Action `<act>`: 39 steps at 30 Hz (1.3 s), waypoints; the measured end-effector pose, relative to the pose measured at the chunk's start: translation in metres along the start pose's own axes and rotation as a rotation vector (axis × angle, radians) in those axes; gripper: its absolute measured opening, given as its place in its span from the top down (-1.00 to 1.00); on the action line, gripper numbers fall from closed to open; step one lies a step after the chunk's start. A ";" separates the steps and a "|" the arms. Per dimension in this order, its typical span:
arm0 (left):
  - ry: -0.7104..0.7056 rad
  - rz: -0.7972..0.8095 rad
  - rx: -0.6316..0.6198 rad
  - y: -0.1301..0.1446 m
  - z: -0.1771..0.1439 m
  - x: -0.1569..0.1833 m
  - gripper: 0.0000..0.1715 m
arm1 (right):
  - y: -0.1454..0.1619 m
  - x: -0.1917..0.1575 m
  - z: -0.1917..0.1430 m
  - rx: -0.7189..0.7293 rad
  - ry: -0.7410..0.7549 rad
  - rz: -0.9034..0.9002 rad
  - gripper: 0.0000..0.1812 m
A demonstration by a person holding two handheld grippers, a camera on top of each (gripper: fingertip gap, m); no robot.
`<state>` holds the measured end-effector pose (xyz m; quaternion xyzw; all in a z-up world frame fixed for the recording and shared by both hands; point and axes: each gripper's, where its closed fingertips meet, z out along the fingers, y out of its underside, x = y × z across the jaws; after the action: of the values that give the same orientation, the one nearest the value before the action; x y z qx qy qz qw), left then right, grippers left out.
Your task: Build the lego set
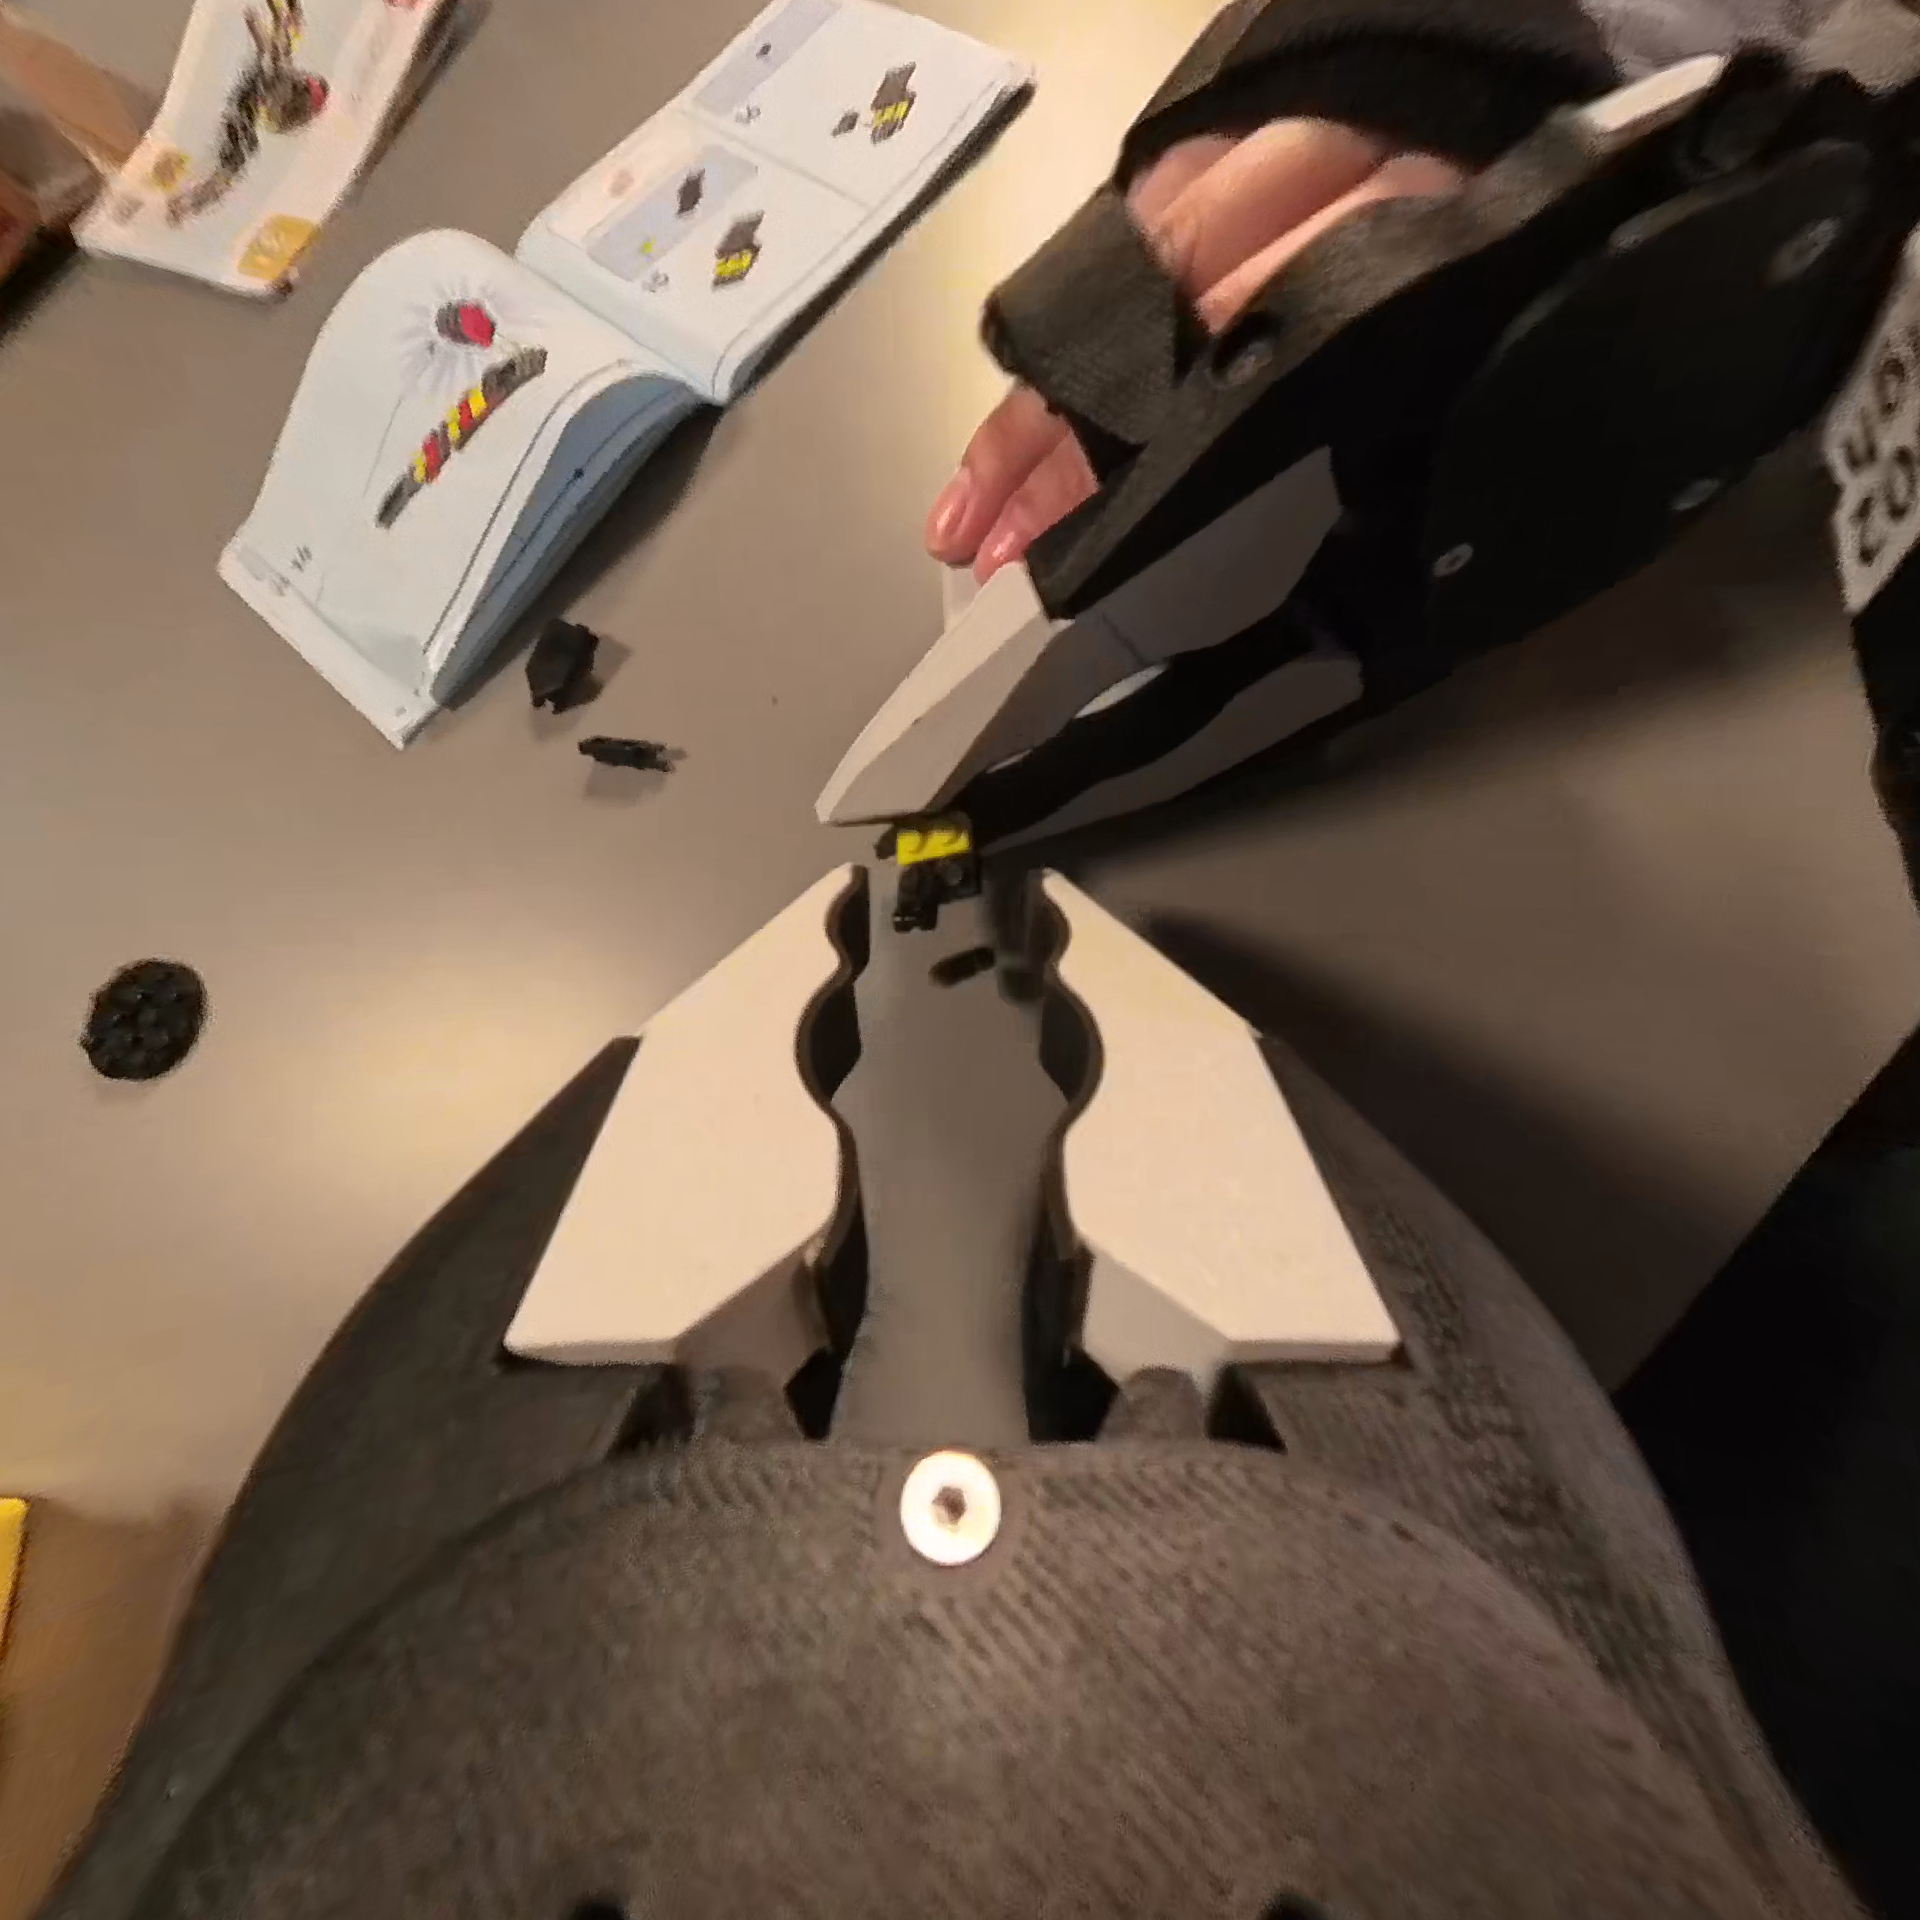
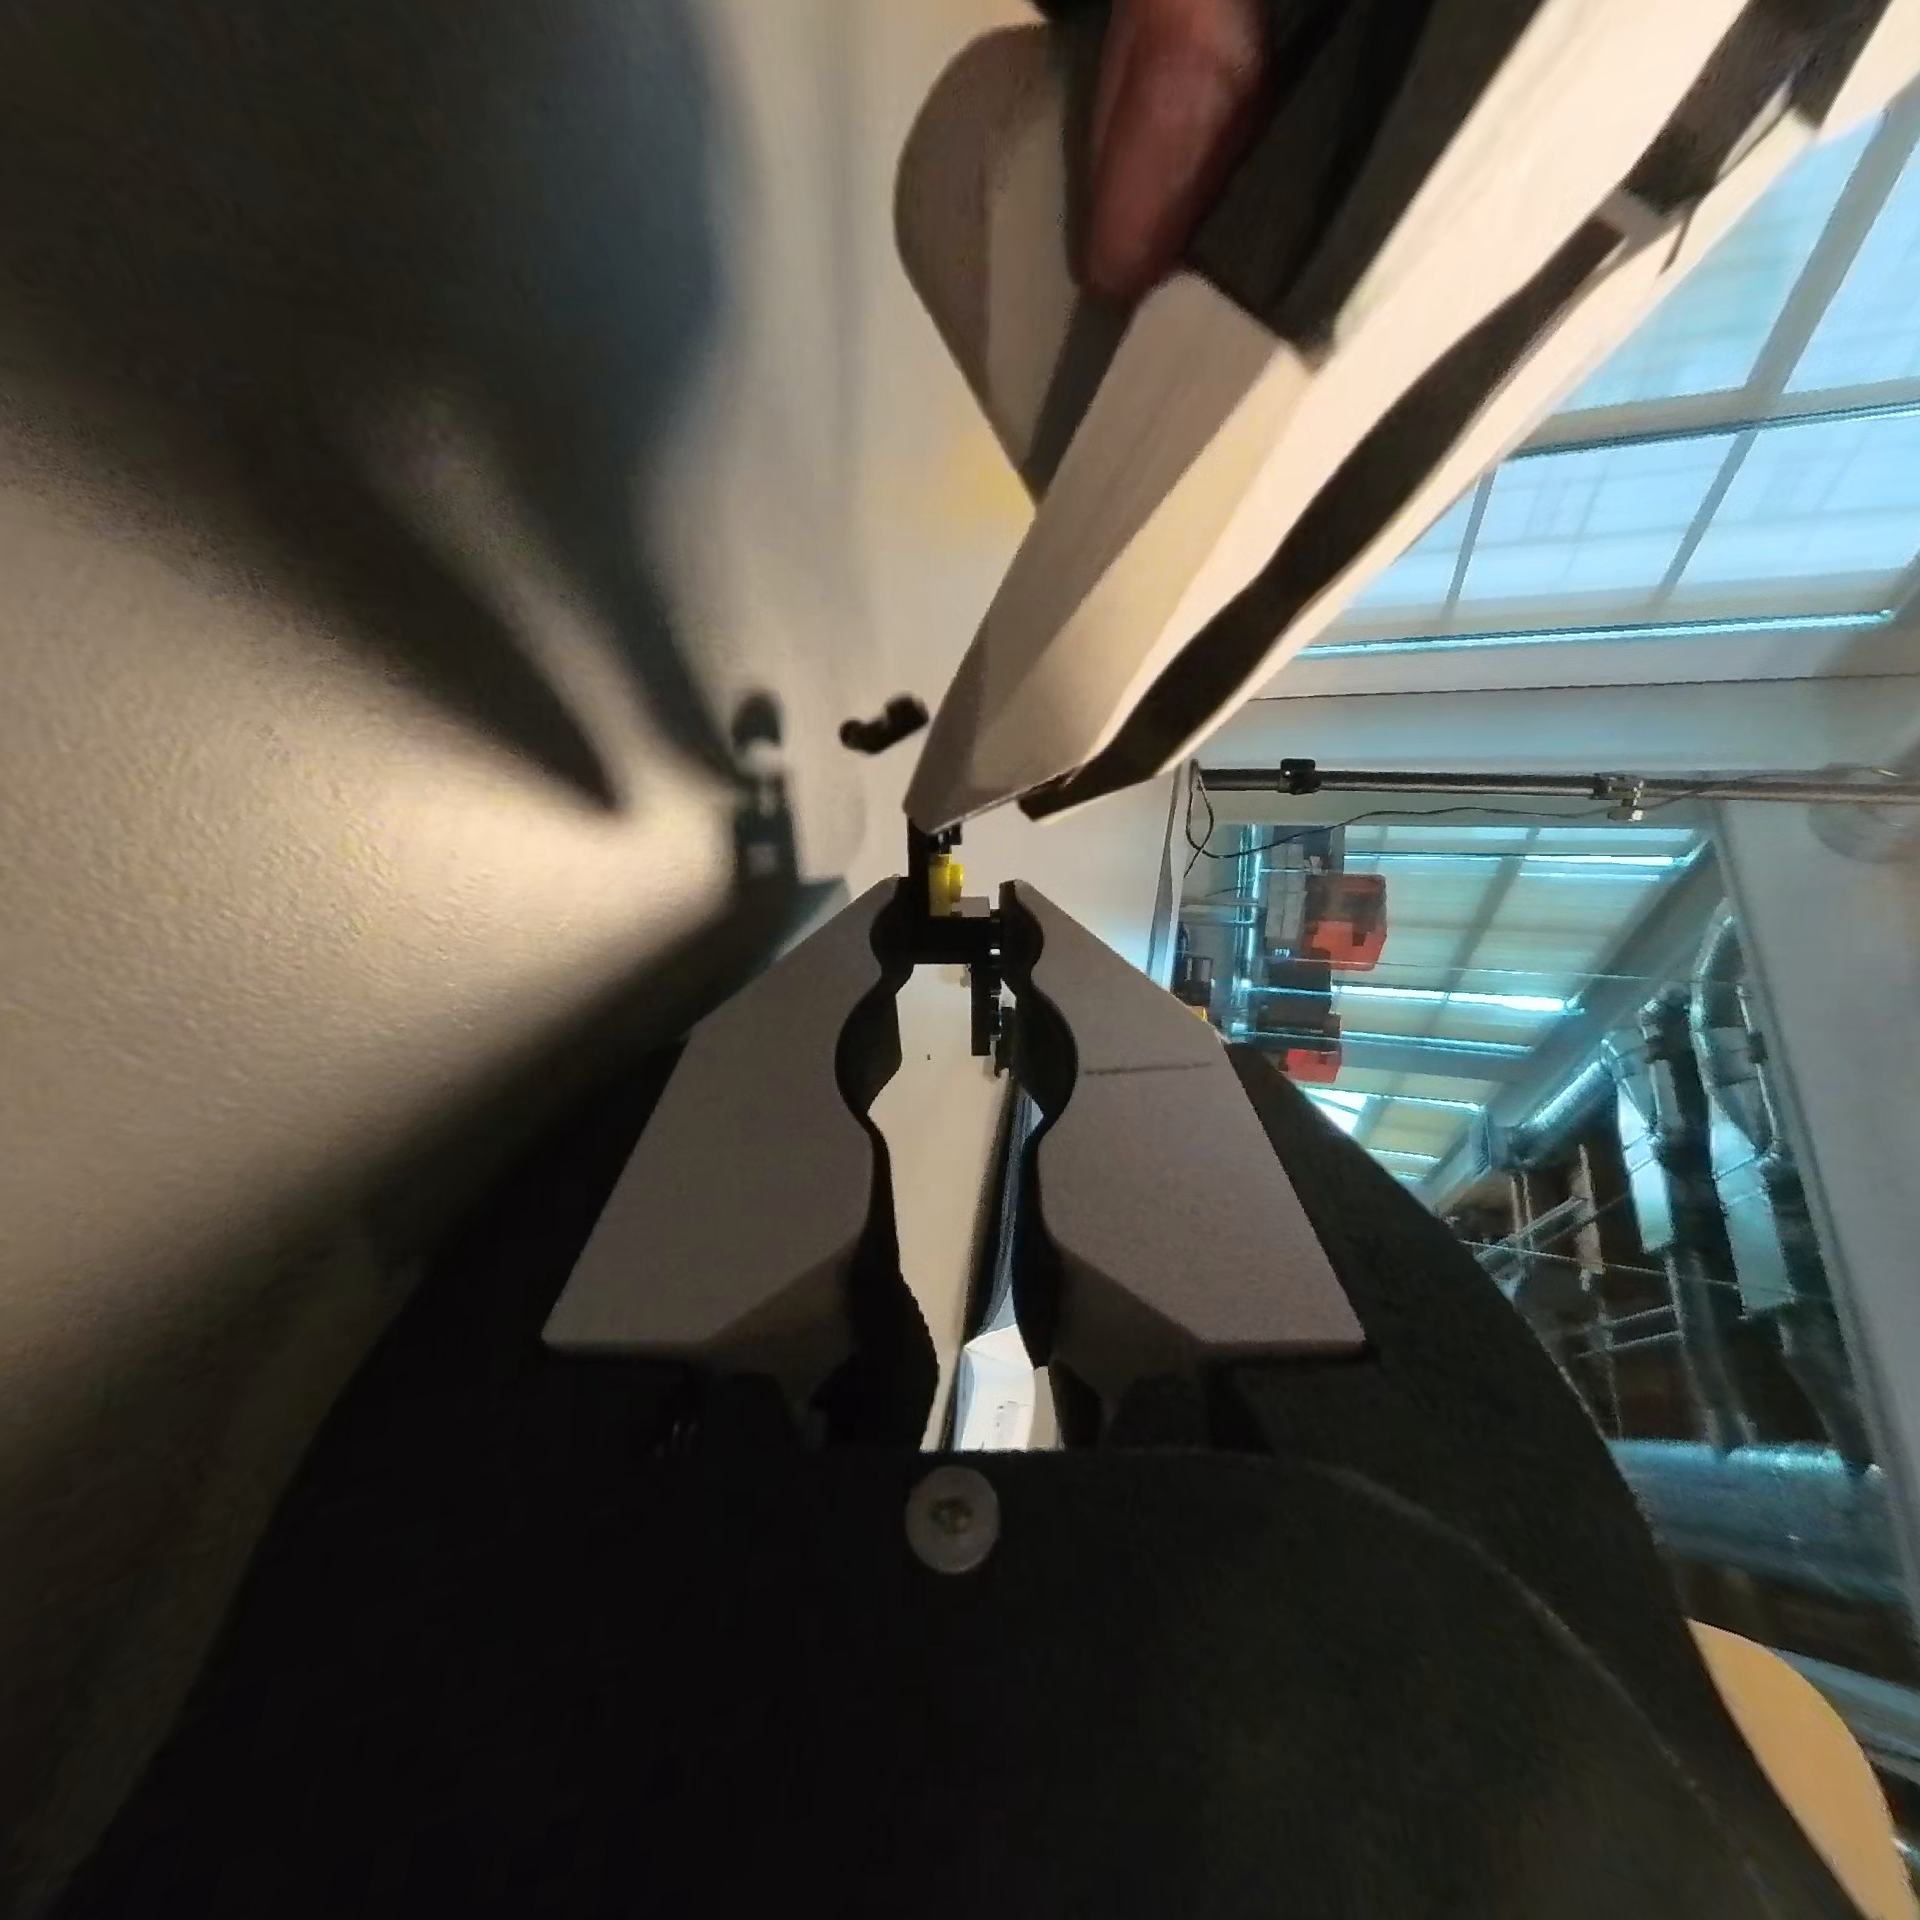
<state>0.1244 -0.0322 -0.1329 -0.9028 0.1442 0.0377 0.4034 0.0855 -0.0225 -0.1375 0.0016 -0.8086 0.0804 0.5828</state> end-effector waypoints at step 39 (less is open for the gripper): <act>-0.433 0.515 -0.003 0.029 -0.015 -0.018 0.91 | -0.010 -0.010 0.003 0.035 -0.007 -0.097 0.81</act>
<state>0.0980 -0.0575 -0.1396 -0.8082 0.2785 0.3297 0.4007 0.0870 -0.0338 -0.1465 0.0514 -0.8080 0.0662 0.5832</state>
